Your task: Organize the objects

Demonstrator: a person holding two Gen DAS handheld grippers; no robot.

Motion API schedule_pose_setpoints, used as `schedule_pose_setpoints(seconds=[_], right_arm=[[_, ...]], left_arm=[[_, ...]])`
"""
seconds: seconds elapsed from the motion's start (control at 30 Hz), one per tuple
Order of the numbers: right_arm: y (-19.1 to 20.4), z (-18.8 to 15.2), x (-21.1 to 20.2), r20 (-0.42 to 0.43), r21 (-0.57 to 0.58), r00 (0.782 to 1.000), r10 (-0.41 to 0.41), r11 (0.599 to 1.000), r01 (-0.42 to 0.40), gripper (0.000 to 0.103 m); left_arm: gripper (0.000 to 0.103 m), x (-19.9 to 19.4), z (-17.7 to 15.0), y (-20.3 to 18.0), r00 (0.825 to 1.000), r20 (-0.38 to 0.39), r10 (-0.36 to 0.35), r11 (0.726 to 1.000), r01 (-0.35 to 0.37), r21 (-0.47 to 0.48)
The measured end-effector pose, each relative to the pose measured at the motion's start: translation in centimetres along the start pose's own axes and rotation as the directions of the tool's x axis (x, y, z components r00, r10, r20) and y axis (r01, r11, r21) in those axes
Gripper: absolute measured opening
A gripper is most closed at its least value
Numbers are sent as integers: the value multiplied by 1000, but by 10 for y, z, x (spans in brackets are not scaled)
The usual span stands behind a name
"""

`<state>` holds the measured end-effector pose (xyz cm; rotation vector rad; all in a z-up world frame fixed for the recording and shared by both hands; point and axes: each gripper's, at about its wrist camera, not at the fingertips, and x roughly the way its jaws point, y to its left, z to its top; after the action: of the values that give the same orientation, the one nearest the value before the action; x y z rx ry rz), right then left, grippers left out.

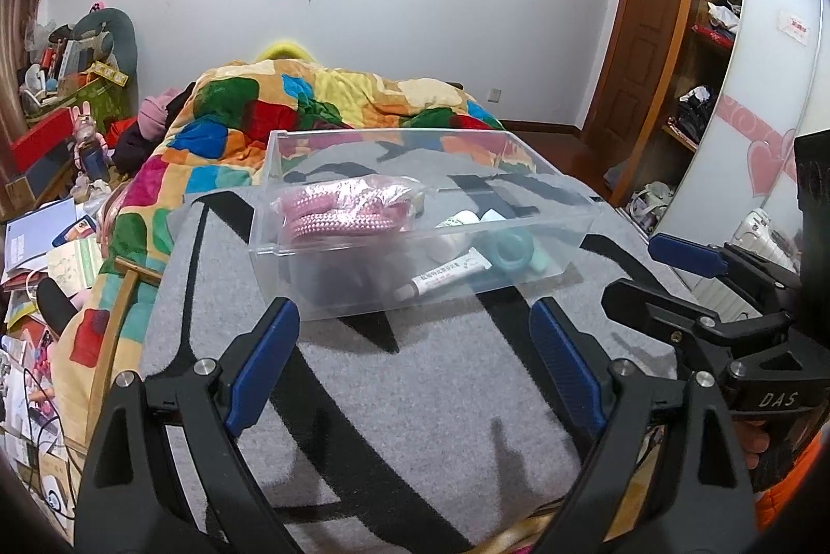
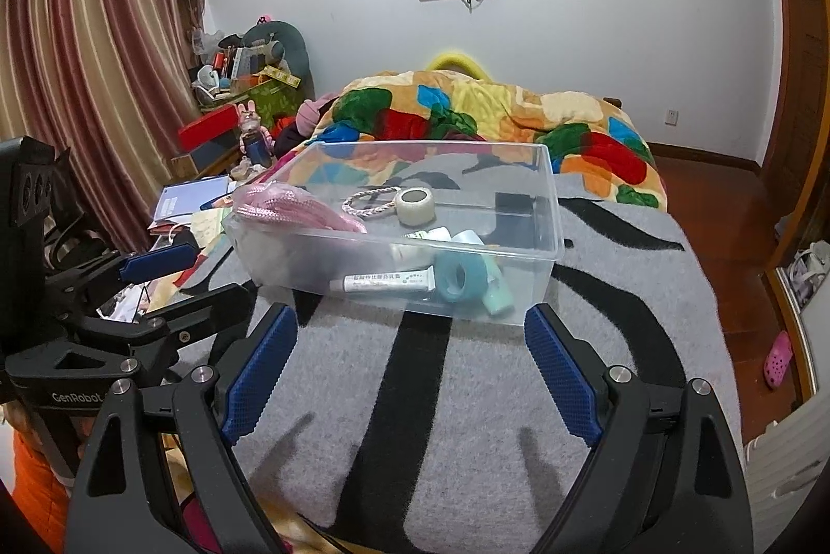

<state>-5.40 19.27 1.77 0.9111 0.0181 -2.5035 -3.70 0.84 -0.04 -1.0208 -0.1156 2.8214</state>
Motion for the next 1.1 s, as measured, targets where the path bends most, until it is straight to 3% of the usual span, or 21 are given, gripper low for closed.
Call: schedule_pose_setpoints(seconds=[1.1], right_arm=[[5,0,-1,4,-20,1000,11,1000,-11,88]], left_arm=[[92,-5,3,-2,1000,10,1,1000,-1,5]])
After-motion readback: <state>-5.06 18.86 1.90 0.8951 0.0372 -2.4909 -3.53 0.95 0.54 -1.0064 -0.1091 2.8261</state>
